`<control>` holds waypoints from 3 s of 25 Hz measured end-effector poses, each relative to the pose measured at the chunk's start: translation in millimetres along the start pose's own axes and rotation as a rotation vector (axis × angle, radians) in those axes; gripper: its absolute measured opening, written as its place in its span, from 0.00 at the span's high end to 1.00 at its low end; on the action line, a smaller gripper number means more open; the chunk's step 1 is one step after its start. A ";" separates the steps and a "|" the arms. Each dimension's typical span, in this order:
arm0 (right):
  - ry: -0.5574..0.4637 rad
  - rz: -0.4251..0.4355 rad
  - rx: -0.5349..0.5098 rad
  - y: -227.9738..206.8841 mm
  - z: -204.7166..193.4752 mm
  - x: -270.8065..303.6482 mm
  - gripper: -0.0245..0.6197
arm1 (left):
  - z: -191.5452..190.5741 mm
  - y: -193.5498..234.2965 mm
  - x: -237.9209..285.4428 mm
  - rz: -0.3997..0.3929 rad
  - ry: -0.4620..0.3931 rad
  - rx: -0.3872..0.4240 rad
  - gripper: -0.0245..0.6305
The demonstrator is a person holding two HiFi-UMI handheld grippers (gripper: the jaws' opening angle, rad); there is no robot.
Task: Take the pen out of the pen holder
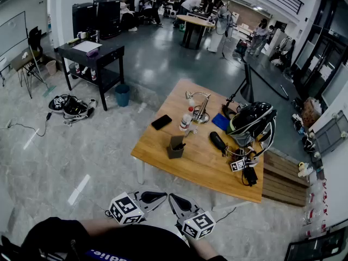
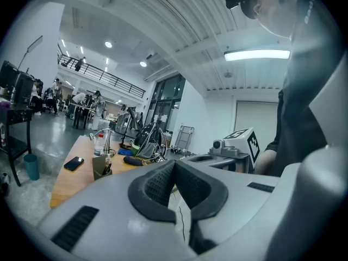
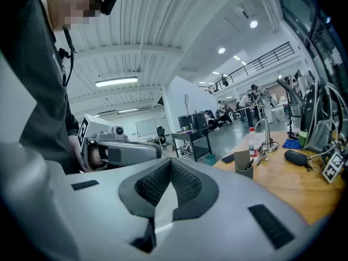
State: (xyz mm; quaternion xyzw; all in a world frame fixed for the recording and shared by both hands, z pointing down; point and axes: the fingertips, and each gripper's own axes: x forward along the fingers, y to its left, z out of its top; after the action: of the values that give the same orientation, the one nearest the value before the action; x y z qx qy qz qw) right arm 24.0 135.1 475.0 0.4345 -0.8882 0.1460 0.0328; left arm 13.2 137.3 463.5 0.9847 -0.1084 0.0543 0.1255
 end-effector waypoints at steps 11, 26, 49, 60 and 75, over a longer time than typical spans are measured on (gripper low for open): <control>-0.009 0.005 0.012 -8.6 1.7 1.8 0.95 | 0.4 5.5 6.8 0.010 0.002 -0.002 0.95; 0.004 0.085 0.012 -43.6 -4.7 -23.8 0.95 | -5.7 -2.7 48.7 0.099 -0.001 -0.008 0.95; 0.055 -0.134 0.053 -160.4 45.1 141.0 0.95 | 56.2 200.0 70.8 -0.119 0.009 0.077 0.95; 0.092 -0.087 0.086 -206.1 37.0 153.8 0.95 | 55.2 228.5 101.9 -0.075 0.041 0.041 0.95; 0.186 -0.018 0.095 -254.5 11.2 164.0 0.86 | 47.1 241.3 125.5 -0.007 0.070 0.010 0.95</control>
State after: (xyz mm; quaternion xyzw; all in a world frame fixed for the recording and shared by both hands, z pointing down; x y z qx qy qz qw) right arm 121.8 -140.7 553.4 0.4282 -0.8693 0.2275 0.0957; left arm 84.0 -128.0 491.8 0.9831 -0.1001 0.0888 0.1247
